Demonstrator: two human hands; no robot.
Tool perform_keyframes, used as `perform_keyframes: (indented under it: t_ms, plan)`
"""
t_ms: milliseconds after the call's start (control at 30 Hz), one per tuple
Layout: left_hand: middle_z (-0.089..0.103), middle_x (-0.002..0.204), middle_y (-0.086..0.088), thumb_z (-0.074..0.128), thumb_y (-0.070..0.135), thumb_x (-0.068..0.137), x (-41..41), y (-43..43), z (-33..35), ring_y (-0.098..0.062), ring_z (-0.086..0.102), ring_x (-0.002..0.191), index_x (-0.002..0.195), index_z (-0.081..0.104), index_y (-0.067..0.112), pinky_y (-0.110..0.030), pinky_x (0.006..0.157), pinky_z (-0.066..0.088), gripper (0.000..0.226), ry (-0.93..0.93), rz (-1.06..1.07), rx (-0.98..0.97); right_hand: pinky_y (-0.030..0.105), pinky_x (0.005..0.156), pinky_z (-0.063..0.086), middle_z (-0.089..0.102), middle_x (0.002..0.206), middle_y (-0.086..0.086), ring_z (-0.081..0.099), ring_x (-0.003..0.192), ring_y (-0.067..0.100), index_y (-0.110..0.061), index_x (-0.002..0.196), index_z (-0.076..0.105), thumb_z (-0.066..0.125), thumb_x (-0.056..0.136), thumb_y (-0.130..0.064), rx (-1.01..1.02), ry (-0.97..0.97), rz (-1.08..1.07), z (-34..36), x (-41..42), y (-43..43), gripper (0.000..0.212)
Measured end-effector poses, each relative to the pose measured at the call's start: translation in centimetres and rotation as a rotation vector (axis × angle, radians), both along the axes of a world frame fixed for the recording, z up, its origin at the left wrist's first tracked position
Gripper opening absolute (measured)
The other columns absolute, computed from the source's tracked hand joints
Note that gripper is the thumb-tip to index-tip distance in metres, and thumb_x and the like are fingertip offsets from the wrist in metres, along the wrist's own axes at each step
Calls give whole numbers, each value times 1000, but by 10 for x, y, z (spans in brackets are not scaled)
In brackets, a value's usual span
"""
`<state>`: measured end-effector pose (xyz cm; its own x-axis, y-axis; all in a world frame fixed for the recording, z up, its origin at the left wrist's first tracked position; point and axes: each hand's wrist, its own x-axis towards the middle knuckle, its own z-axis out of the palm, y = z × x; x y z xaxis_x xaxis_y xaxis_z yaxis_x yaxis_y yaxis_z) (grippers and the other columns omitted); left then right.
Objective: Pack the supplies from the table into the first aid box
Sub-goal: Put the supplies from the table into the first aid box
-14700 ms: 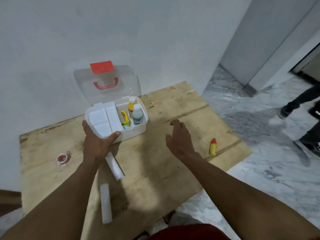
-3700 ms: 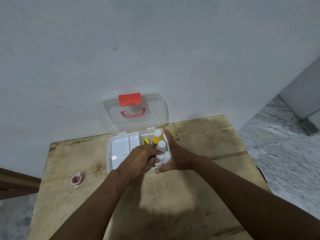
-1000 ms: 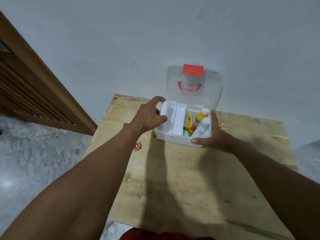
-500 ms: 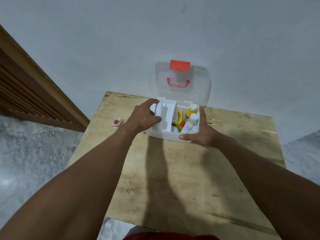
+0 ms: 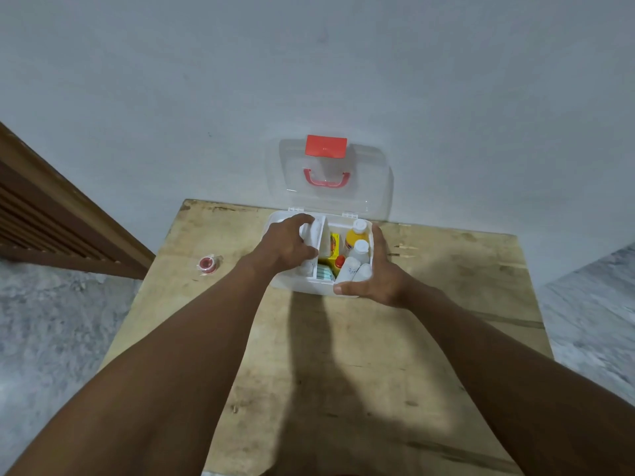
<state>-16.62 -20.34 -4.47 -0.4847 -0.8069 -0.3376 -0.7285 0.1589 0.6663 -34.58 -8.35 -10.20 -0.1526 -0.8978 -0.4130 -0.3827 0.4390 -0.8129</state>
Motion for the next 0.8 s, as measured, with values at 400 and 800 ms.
perform_keyframes:
  t_ms: [400, 800]
  plan:
    - [62, 126, -13, 81, 22, 77, -1, -5, -3, -18, 64, 76, 142, 48, 24, -29, 76, 57, 72, -39, 26, 27, 49, 108, 44, 27, 155, -14, 42, 139, 20, -54, 145, -18, 89, 41, -67, -33, 44, -8, 1, 0, -1, 150]
    - [67, 99, -5, 70, 30, 88, 28, 25, 4, -22, 61, 92, 137, 53, 20, -37, 85, 50, 53, 75, 82, -317, 48, 108, 45, 46, 130, -34, 48, 133, 14, -45, 147, -22, 93, 48, -56, 11, 27, 19, 9, -1, 1, 151]
